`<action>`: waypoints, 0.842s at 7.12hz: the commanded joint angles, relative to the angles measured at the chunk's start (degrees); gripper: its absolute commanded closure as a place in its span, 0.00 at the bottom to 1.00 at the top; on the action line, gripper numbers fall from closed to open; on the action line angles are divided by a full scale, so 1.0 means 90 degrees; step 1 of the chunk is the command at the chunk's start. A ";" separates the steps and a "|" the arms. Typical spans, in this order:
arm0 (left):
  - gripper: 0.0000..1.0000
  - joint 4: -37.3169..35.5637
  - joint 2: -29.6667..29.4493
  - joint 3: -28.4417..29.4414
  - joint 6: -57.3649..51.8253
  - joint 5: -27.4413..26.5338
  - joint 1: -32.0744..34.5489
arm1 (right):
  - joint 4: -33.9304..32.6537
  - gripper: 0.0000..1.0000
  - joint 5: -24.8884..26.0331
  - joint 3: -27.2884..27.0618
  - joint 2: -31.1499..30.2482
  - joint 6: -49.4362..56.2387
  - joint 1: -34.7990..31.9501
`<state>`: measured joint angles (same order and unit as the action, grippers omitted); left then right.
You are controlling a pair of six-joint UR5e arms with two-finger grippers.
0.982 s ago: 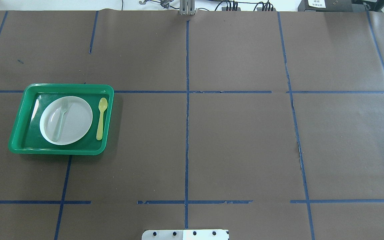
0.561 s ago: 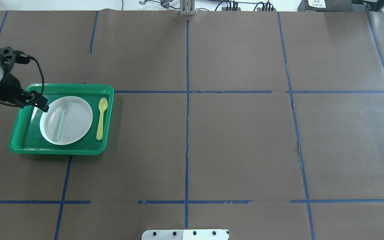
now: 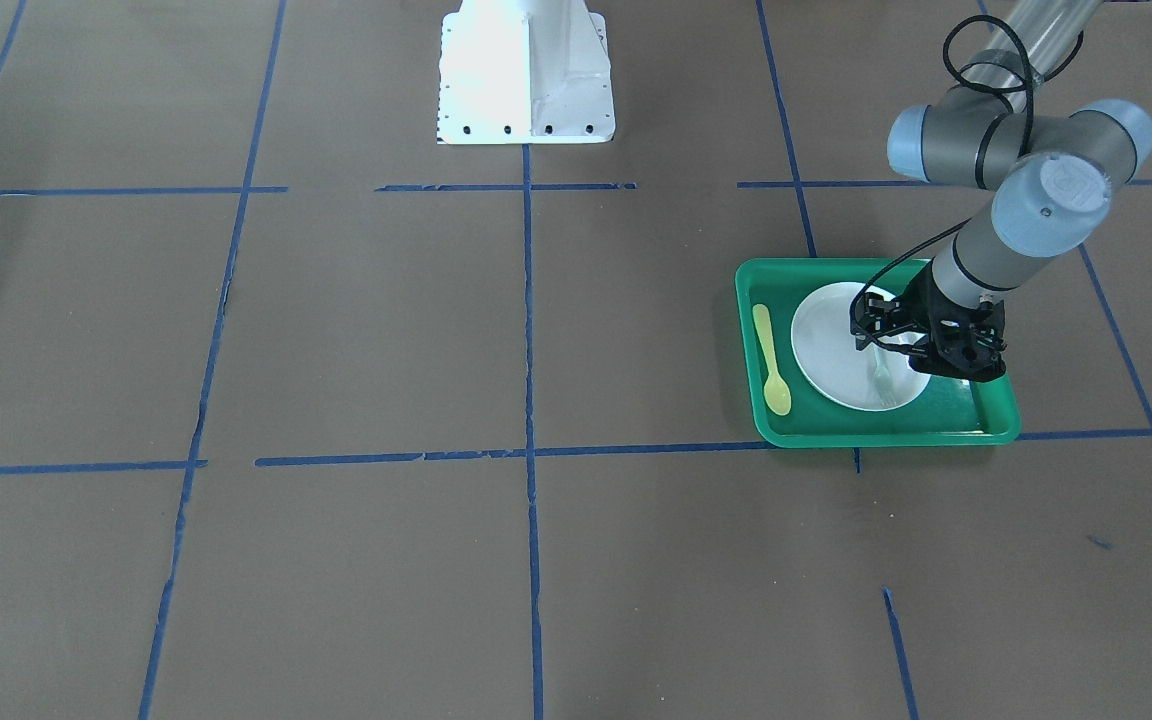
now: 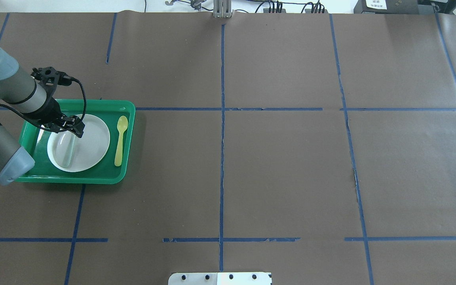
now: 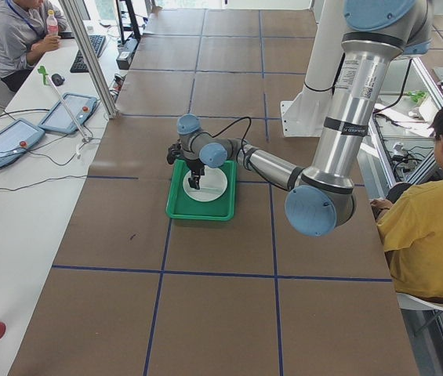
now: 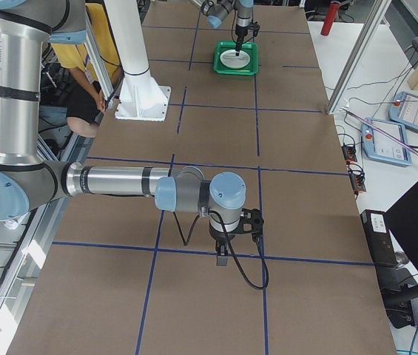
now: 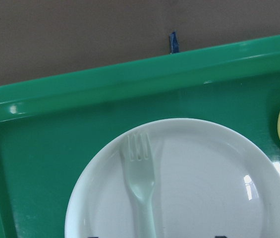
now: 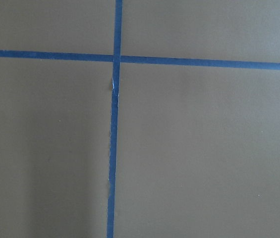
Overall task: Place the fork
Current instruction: 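Move the left gripper over the white fork on the plate, then lower the left gripper and close it on the white fork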
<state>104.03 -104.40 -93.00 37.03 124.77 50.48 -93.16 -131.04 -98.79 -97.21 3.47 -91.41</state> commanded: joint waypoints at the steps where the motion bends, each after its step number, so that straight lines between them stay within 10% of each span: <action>1: 0.26 0.0207 -0.0012 0.0255 0.0016 0.0013 -0.0043 | 0.0000 0.00 0.0000 0.0000 0.0000 0.0004 0.0000; 6: 0.37 0.0237 -0.0002 0.0401 0.0007 0.0033 -0.0150 | 0.0000 0.00 0.0000 0.0000 0.0000 -0.0005 0.0000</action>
<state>106.04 -104.46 -89.76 37.10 125.05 49.46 -93.17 -131.04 -98.79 -97.21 3.46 -91.41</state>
